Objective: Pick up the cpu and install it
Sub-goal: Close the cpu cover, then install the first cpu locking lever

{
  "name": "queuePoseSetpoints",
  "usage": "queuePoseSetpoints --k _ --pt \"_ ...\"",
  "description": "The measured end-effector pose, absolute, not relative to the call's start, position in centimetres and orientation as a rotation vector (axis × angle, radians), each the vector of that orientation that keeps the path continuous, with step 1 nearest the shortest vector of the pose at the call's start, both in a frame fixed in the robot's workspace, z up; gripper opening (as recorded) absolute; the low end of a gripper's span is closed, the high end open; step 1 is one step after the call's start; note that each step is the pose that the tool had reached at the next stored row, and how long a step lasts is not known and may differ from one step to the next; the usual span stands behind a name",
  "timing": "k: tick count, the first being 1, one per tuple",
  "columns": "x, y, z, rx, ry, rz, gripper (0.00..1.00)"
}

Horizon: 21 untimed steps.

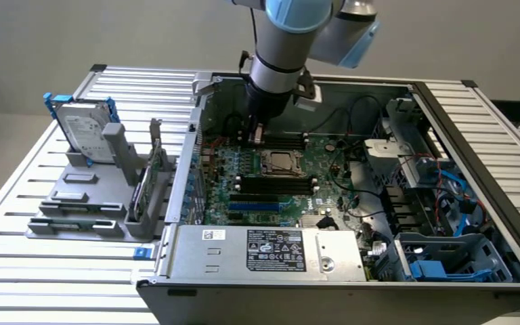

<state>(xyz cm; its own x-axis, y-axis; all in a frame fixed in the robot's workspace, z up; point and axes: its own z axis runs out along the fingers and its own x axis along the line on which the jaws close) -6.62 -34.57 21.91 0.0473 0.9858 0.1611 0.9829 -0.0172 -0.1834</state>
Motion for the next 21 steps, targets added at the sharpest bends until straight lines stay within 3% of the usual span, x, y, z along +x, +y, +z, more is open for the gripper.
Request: queuePoseSetpoints --k 21 --pt "-7.41 -34.57 22.25 -2.27 -1.769 -0.048 0.11"
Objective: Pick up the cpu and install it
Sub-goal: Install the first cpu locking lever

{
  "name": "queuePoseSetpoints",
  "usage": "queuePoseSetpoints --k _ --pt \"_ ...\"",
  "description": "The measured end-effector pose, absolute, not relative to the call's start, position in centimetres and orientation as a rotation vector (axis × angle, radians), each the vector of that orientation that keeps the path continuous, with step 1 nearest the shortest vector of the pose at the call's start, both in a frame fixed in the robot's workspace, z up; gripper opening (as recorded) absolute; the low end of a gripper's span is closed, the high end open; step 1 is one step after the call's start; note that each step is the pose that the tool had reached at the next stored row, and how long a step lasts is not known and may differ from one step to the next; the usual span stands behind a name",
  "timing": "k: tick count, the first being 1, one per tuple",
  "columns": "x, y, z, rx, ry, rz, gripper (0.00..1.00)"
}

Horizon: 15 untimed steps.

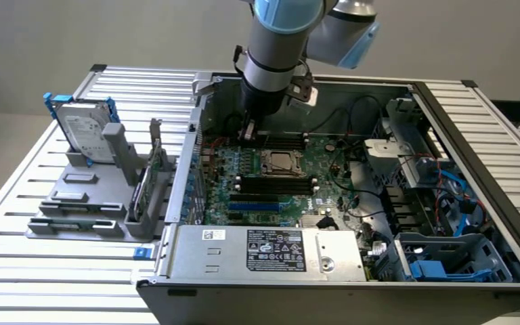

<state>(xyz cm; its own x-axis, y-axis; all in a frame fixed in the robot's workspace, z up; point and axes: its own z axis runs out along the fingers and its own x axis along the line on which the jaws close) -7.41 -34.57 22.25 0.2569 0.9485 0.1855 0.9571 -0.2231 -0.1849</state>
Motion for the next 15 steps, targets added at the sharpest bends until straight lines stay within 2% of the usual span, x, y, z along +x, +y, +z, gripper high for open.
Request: queuePoseSetpoints --k 15 --pt "-7.35 -34.44 21.9 -2.408 -1.595 -0.095 0.11"
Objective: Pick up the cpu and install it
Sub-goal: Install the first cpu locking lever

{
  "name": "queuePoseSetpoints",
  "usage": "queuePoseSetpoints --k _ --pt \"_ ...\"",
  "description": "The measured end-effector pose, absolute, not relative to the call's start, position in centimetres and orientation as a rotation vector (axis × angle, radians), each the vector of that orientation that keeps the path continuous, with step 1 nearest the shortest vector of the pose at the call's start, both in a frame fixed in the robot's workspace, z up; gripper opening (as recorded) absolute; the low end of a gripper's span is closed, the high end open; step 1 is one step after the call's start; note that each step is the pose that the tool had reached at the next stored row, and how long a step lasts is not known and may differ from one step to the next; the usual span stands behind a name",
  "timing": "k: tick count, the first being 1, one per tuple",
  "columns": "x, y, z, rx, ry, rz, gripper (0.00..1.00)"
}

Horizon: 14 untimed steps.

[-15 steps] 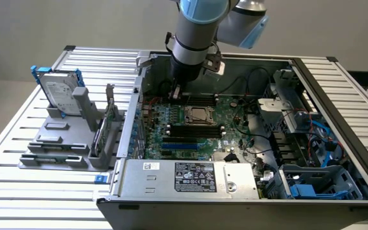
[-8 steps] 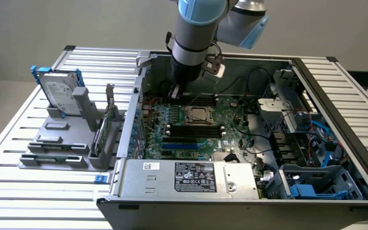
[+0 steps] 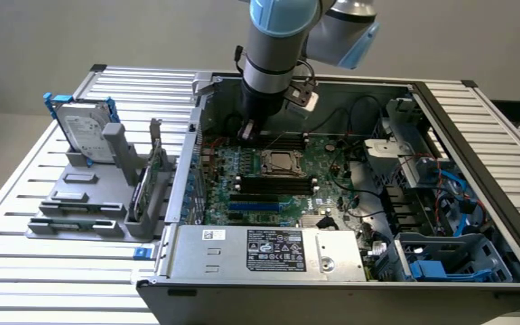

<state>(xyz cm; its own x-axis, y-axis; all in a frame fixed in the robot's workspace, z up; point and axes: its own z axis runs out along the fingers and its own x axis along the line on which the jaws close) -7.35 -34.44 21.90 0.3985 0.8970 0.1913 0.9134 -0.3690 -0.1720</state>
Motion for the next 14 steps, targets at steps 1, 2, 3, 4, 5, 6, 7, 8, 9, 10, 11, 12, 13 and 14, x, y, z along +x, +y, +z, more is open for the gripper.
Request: queuePoseSetpoints --k 1,2,3,4,5,6,7,8,9,10,11,12,13,14 --pt "-7.3 -34.38 21.89 -2.409 -1.595 -0.097 0.11" --pt "-7.25 -34.3 21.89 -2.41 -1.595 -0.1 0.11" --pt "-7.19 -34.23 21.88 -2.411 -1.596 -0.103 0.11" --pt "-7.12 -34.15 21.87 -2.412 -1.596 -0.106 0.11" --pt "-7.06 -34.09 21.86 -2.412 -1.596 -0.109 0.11" --pt "-7.0 -34.04 21.85 -2.413 -1.596 -0.112 0.11" --pt "-6.94 -34.0 21.83 -2.414 -1.596 -0.114 0.11" --pt "-6.88 -33.96 21.81 -2.415 -1.596 -0.117 0.11" --pt "-6.83 -33.94 21.78 -2.416 -1.595 -0.12 0.11" --pt "-6.79 -33.92 21.74 -2.418 -1.594 -0.122 0.11" --pt "-6.75 -33.9 21.7 -2.42 -1.593 -0.126 0.11" --pt "-6.72 -33.87 21.65 -2.422 -1.593 -0.13 0.11" --pt "-6.7 -33.84 21.6 -2.425 -1.593 -0.134 0.11" --pt "-6.68 -33.8 21.54 -2.426 -1.593 -0.138 0.11"
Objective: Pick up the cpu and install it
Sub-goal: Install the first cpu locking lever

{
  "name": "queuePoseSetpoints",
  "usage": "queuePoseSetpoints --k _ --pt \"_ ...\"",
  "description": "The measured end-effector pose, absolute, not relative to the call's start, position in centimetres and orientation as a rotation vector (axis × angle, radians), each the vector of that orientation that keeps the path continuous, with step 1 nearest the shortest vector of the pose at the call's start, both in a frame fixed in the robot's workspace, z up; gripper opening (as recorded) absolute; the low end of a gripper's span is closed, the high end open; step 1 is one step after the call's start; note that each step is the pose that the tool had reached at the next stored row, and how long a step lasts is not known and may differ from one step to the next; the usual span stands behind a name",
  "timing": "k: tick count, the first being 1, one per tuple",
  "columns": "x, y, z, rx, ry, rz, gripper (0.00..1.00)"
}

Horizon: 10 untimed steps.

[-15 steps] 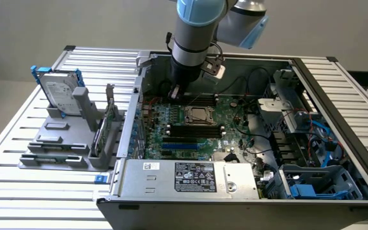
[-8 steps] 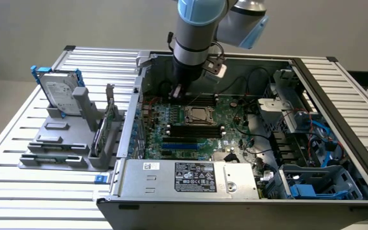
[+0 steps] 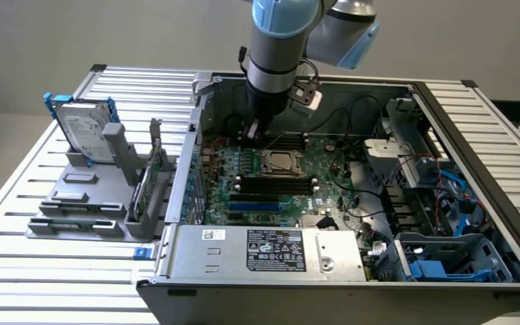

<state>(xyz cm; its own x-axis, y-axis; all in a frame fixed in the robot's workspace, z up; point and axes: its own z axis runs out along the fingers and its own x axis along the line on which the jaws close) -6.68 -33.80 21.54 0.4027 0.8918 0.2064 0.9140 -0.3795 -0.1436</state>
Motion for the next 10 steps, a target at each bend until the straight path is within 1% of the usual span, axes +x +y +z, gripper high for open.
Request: queuePoseSetpoints --k 10 --pt "-6.5 -33.63 20.84 -2.452 -1.579 -0.175 0.11"
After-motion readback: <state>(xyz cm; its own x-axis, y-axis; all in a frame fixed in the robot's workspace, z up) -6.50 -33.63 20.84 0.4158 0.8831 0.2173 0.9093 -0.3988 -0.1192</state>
